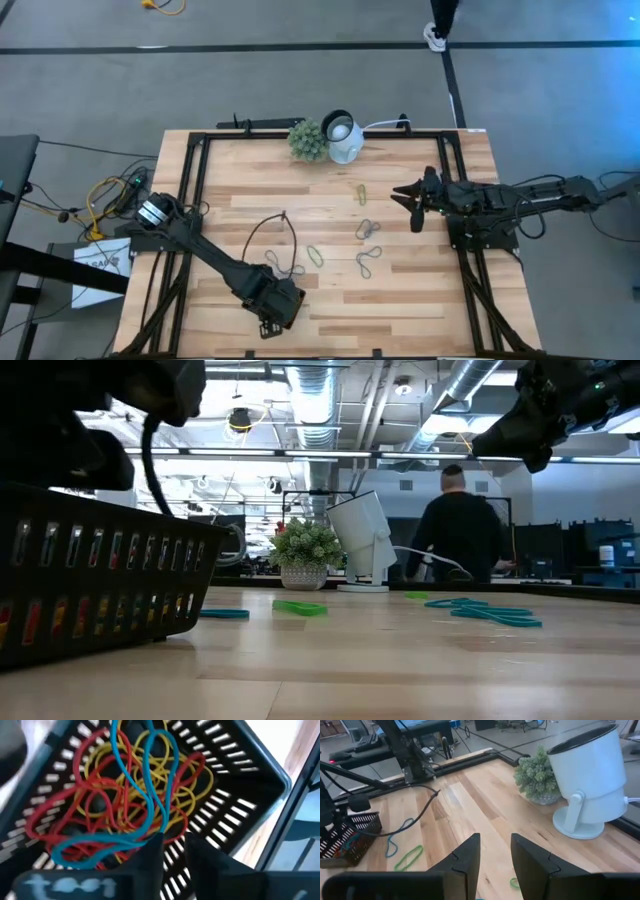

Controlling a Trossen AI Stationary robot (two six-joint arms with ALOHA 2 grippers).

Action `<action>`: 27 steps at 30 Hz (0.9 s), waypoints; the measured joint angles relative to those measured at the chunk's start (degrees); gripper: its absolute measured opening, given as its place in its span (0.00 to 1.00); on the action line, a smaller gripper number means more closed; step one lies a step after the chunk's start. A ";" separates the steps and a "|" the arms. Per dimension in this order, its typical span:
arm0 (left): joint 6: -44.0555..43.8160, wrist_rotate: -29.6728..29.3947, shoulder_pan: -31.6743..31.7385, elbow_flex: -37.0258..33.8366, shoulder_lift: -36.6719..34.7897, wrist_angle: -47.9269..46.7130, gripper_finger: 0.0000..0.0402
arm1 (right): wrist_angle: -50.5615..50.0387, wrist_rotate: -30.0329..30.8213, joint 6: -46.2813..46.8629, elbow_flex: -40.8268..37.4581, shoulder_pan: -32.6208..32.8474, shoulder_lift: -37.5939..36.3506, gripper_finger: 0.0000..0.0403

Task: Pick and place items into bin
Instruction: Put the blue rubber band into the black bin

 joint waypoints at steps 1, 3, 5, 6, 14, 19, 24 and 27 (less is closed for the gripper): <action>-0.85 0.00 -0.21 0.00 0.00 0.02 0.19 | 0.72 0.00 0.02 0.00 0.00 0.65 0.25; -1.80 -0.04 -0.34 0.02 0.00 0.00 0.23 | 2.80 -0.01 0.02 0.00 0.16 2.01 0.25; -1.60 -0.16 -0.56 0.25 0.00 -1.15 0.26 | 4.59 0.01 -0.05 0.00 0.76 3.35 0.25; -1.31 -0.63 -0.58 0.51 0.00 -2.37 0.27 | 5.21 0.02 -0.33 0.00 1.14 4.05 0.25; 0.61 -13.84 -0.64 9.22 0.00 -19.80 0.26 | 11.12 0.02 -3.39 -0.02 3.62 8.41 0.25; 2.98 -25.63 -0.62 19.37 -0.13 -31.34 0.26 | 13.85 0.03 -3.42 -0.02 4.61 10.98 0.25; 6.87 -33.29 -0.46 26.99 -0.44 -37.29 0.26 | 13.94 -0.07 -1.52 -0.01 6.24 15.47 0.25; 9.18 -35.47 -0.38 31.27 -0.46 -39.56 0.26 | 13.83 -2.87 -0.53 -0.02 7.54 19.33 0.25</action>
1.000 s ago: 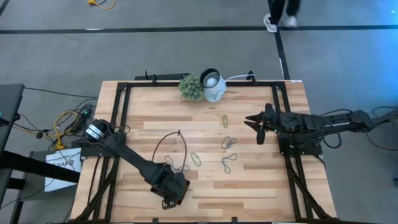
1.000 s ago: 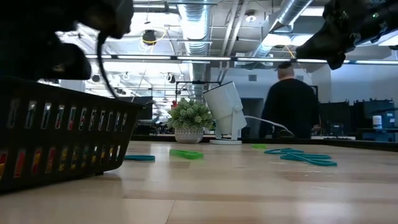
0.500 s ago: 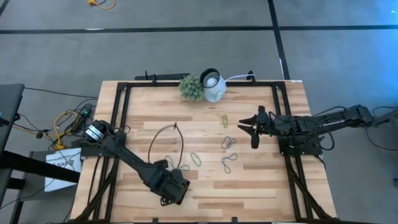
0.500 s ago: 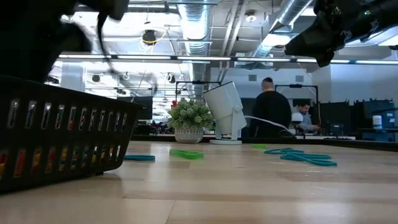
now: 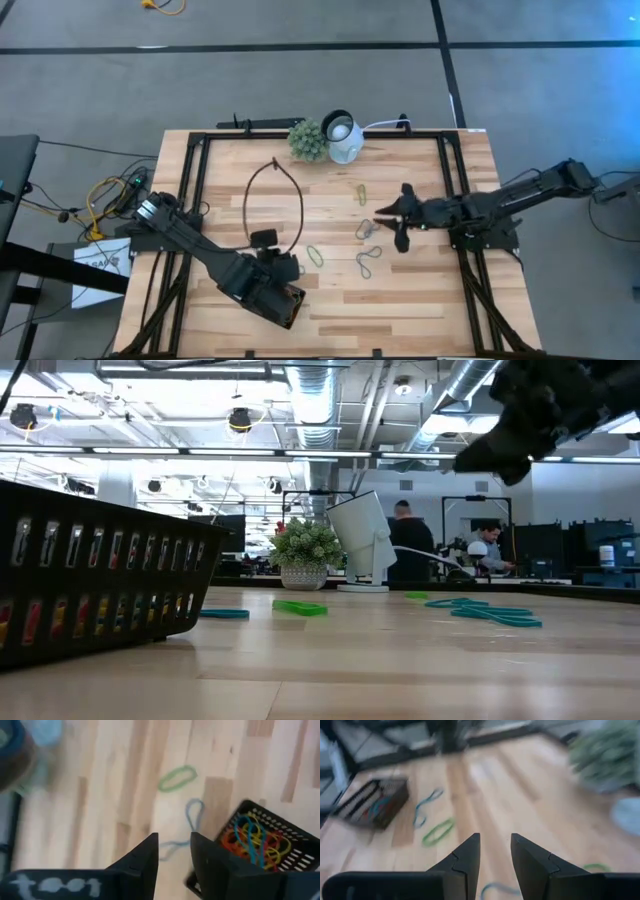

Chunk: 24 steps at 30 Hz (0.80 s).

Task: Pick and place items into bin
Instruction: Put the blue rubber band into the black bin

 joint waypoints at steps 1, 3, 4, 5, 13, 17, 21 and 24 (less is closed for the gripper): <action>1.68 -1.11 0.00 1.35 0.00 -0.84 0.26 | 0.00 -0.97 -0.57 0.02 0.36 1.62 0.25; 4.84 -3.05 -0.12 3.68 0.00 -2.87 0.26 | -0.34 -2.39 -2.49 0.00 0.67 5.11 0.25; 6.01 -4.13 -0.17 4.80 0.00 -4.17 0.26 | -0.23 -2.49 -2.62 0.00 0.53 7.01 0.25; 6.76 -5.56 -0.17 6.00 -0.10 -5.74 0.26 | -0.20 -2.52 -2.27 0.05 0.16 9.12 0.25; 11.64 -16.13 0.04 8.25 -6.72 -7.45 0.26 | -0.69 -6.16 6.40 3.55 -4.55 25.66 0.25; 11.26 -19.01 0.04 8.25 -9.50 -7.45 0.26 | -3.80 -6.03 11.86 6.13 -6.68 31.62 0.25; 12.87 -19.37 0.05 8.23 -9.75 -7.39 0.26 | -4.59 -6.01 13.47 7.81 -7.93 35.47 0.25; 15.74 -19.52 0.02 7.63 -9.77 -7.34 0.26 | -4.55 -5.85 15.50 8.58 -8.71 37.58 0.25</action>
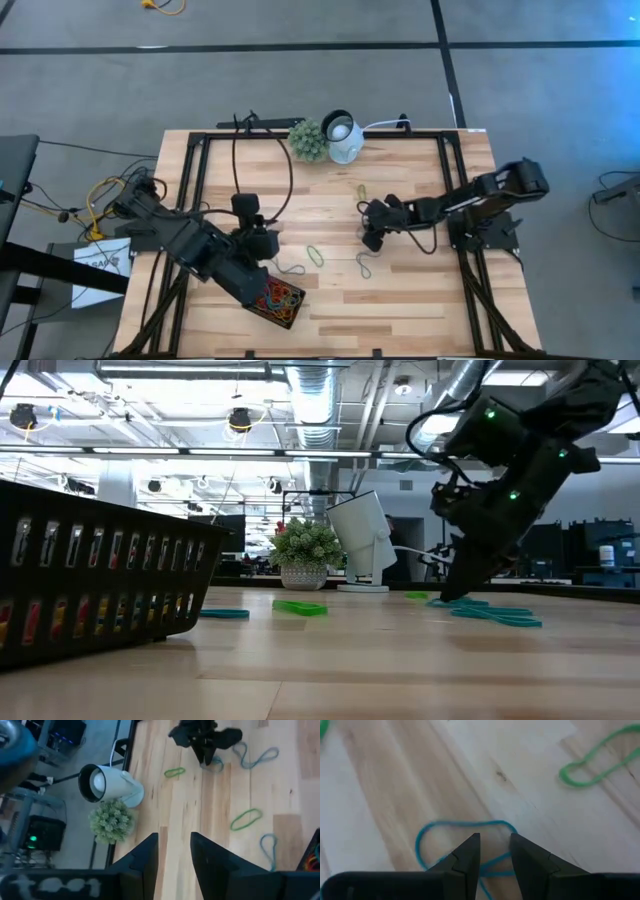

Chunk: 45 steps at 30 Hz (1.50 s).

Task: Pick and place items into bin
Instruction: Put the blue rubber band into the black bin

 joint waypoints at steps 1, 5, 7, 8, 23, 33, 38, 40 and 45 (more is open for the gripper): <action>0.64 0.02 0.05 -0.52 0.00 -0.06 0.26 | 0.04 -0.05 0.82 0.23 -0.16 0.56 0.25; 1.58 1.11 0.59 -2.43 -0.61 -0.05 0.26 | 0.16 0.44 2.88 0.38 -0.41 2.40 0.25; 2.28 1.49 0.69 -2.85 -1.18 -0.06 0.26 | -0.14 0.67 2.70 0.38 -0.32 2.74 0.23; 2.99 1.50 0.68 -3.03 -1.52 -0.04 0.26 | -0.17 0.76 2.54 0.36 -0.32 2.72 0.20; -5.17 -13.81 0.40 -7.45 -26.91 0.01 0.26 | 0.07 -0.38 -4.09 -0.05 0.46 -6.99 0.01; -16.48 -22.93 -0.15 -41.46 -35.53 20.39 0.26 | -7.86 1.16 -0.40 -0.03 1.54 -7.84 0.01; -13.81 -20.93 1.08 -55.20 -33.61 42.94 0.26 | -12.98 -0.45 2.77 -0.03 0.21 -7.84 0.02; -12.70 -20.35 2.12 -60.15 -32.30 52.13 0.26 | -12.31 -2.61 2.78 -0.02 -0.19 -7.58 0.03; -12.25 -20.40 7.08 -68.95 -28.26 70.89 0.26 | -11.80 -10.17 -0.36 1.57 -0.35 -6.63 0.12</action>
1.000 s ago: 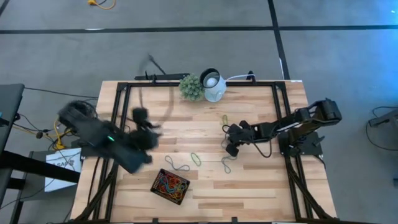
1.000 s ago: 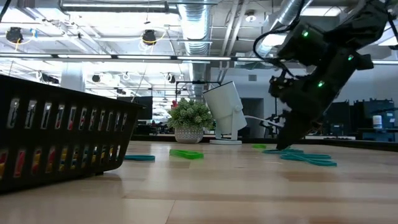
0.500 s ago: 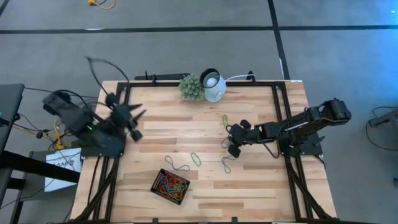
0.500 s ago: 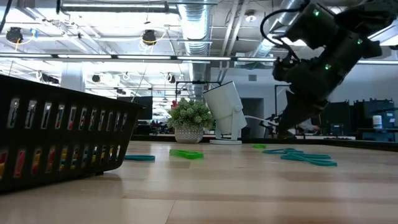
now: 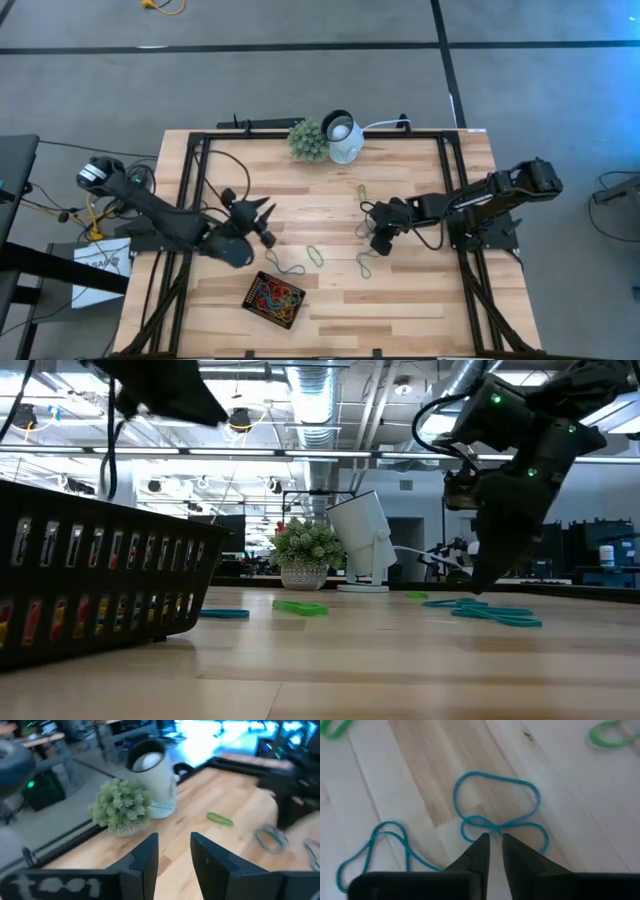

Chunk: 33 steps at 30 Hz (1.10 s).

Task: Pick and place items into bin
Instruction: Put the blue rubber band into the black bin

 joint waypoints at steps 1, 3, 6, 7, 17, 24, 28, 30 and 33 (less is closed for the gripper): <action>-0.16 0.04 1.29 -0.98 0.57 2.91 0.26 | -0.18 -0.11 -0.07 0.35 0.04 0.33 0.13; 0.52 1.20 3.76 -2.76 1.75 8.09 0.26 | -0.39 0.13 -0.08 1.10 -0.09 1.19 0.17; 3.41 6.73 6.57 -4.62 4.26 15.36 0.26 | -0.22 1.07 -0.11 2.00 -0.12 2.62 0.20; 5.06 8.26 7.25 -5.08 4.99 18.35 0.26 | -0.27 1.07 -0.11 2.20 -0.12 3.27 0.20; 19.64 14.18 9.83 -6.08 14.77 40.29 0.26 | 0.80 4.41 0.29 2.92 0.16 8.95 0.20; 18.27 23.86 10.56 -6.08 15.02 41.33 0.26 | 9.24 5.76 -4.91 2.44 2.03 6.25 0.02; 19.38 24.36 10.58 -6.05 15.02 41.86 0.26 | 19.50 5.58 -7.02 2.60 2.75 4.78 0.02; 19.61 24.28 10.69 -6.05 15.02 42.04 0.26 | 26.38 5.49 -9.85 2.57 2.97 4.67 0.01; 20.22 24.94 10.71 -6.05 15.02 42.18 0.26 | 36.53 5.06 -12.63 2.64 3.32 4.95 0.01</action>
